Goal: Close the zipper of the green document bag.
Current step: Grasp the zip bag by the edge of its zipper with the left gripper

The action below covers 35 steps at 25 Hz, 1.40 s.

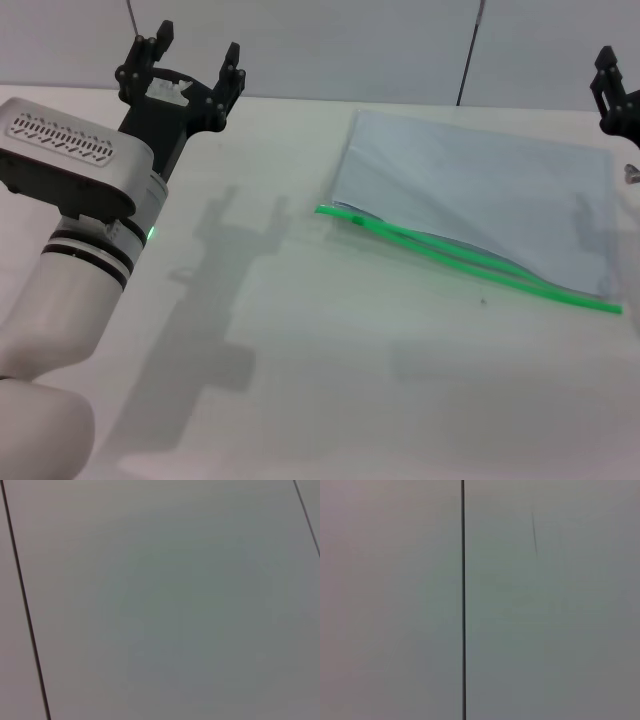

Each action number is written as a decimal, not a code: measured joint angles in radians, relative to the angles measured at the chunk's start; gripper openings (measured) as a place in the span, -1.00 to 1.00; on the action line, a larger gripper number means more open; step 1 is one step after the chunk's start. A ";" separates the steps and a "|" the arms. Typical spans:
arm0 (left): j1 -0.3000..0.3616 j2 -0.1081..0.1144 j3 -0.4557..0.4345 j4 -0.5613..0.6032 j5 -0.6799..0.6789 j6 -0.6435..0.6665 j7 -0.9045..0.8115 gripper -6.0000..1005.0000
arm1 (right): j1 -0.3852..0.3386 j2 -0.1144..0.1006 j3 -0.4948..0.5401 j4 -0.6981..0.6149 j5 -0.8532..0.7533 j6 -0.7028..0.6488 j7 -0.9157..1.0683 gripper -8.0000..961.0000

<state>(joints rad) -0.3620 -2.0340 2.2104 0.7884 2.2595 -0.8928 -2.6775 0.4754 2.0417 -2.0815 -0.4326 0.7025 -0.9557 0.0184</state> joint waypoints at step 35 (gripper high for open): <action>-0.017 0.009 0.029 0.036 0.012 0.098 0.001 0.48 | 0.001 0.000 0.003 0.005 0.000 0.015 0.000 0.11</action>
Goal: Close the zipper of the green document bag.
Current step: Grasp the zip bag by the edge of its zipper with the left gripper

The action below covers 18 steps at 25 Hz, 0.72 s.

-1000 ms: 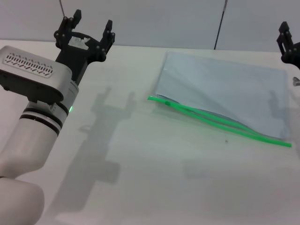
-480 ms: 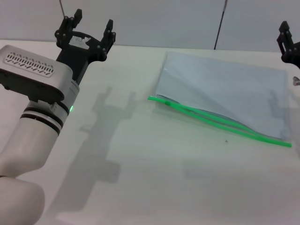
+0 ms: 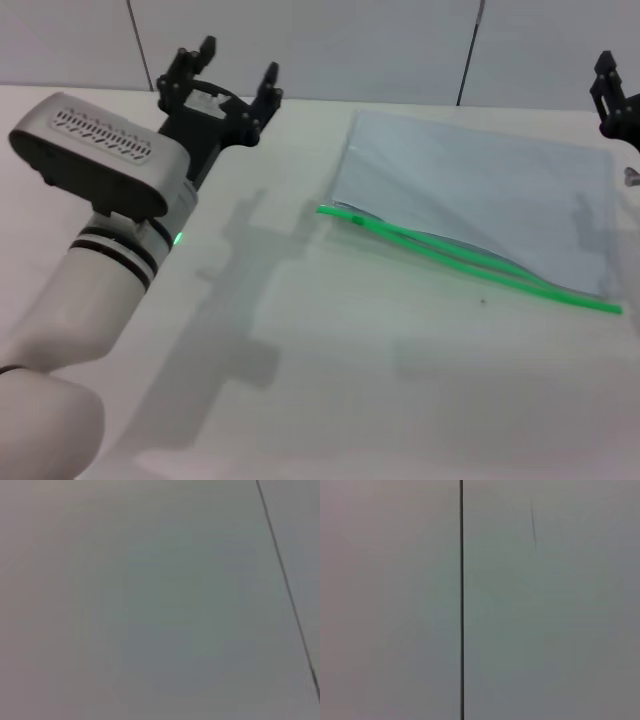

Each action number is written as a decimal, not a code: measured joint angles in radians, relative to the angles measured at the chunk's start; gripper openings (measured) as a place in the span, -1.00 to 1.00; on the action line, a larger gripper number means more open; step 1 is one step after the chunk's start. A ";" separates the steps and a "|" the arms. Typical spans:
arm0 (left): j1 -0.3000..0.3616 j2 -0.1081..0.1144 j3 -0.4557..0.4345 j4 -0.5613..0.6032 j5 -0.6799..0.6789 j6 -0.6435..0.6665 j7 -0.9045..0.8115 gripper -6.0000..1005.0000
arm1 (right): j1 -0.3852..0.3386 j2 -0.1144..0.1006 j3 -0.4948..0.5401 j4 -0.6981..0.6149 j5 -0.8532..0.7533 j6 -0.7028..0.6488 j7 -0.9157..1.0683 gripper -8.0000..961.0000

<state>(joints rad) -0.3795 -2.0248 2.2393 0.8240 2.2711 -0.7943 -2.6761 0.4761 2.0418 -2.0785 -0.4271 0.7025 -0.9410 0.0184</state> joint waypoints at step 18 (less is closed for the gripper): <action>0.001 0.110 -0.030 0.181 0.017 0.199 -0.313 0.48 | -0.001 0.000 -0.002 0.006 0.000 0.006 0.000 0.11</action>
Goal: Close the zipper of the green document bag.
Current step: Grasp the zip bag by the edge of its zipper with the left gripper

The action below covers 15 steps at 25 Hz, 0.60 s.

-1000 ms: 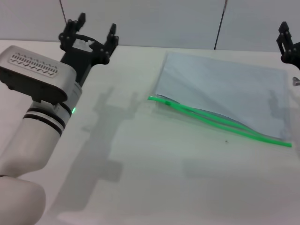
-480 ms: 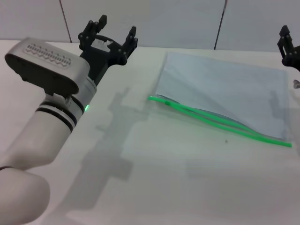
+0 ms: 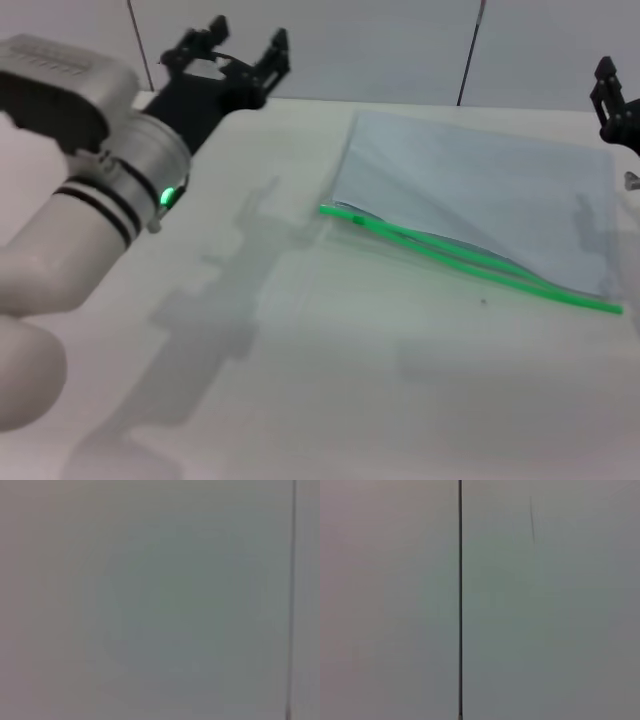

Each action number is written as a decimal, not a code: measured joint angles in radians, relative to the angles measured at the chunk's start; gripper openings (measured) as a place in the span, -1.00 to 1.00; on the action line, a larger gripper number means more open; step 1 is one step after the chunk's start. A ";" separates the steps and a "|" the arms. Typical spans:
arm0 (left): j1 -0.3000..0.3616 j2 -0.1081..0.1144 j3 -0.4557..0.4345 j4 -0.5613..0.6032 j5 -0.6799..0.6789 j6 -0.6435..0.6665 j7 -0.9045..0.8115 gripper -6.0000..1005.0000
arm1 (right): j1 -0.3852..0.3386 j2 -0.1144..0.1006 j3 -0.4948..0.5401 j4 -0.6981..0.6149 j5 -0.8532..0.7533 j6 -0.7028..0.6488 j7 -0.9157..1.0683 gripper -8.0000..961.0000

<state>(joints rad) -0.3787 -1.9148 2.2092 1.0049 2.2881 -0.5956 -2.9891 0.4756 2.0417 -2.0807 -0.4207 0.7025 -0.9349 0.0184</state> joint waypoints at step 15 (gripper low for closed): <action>-0.075 0.009 -0.206 0.191 0.113 0.732 0.263 0.47 | 0.004 -0.001 -0.001 0.000 0.000 0.005 0.000 0.11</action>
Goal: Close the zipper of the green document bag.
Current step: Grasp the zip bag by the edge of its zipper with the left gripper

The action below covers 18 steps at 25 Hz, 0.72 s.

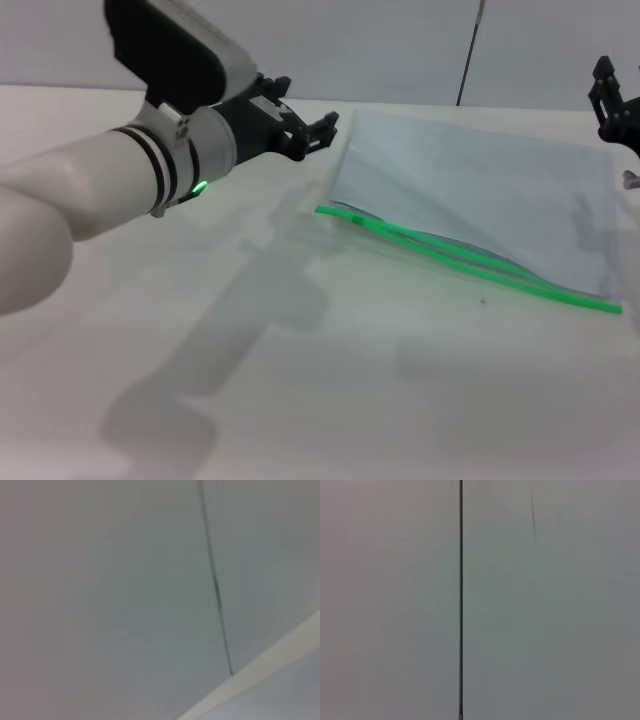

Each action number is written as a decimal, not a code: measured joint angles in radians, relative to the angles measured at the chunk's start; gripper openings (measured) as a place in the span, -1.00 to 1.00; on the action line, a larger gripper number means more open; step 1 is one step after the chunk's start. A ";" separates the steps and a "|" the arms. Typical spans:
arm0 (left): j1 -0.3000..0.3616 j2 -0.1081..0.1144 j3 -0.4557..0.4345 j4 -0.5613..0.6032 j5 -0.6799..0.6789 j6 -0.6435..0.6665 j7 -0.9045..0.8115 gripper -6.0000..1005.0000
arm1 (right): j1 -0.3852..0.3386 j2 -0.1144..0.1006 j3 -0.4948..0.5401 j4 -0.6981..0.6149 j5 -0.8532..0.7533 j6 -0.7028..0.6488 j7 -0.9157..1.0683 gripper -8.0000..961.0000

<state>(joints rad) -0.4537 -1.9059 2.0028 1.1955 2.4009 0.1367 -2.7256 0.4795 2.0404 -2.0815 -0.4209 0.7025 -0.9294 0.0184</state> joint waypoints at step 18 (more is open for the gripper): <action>-0.100 -0.069 -0.115 0.038 0.077 0.488 0.429 0.47 | 0.008 0.000 -0.003 0.001 0.000 0.000 0.000 0.11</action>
<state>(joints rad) -0.5536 -1.9746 1.8882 1.2331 2.4775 0.6246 -2.2962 0.4878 2.0401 -2.0844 -0.4203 0.7025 -0.9296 0.0184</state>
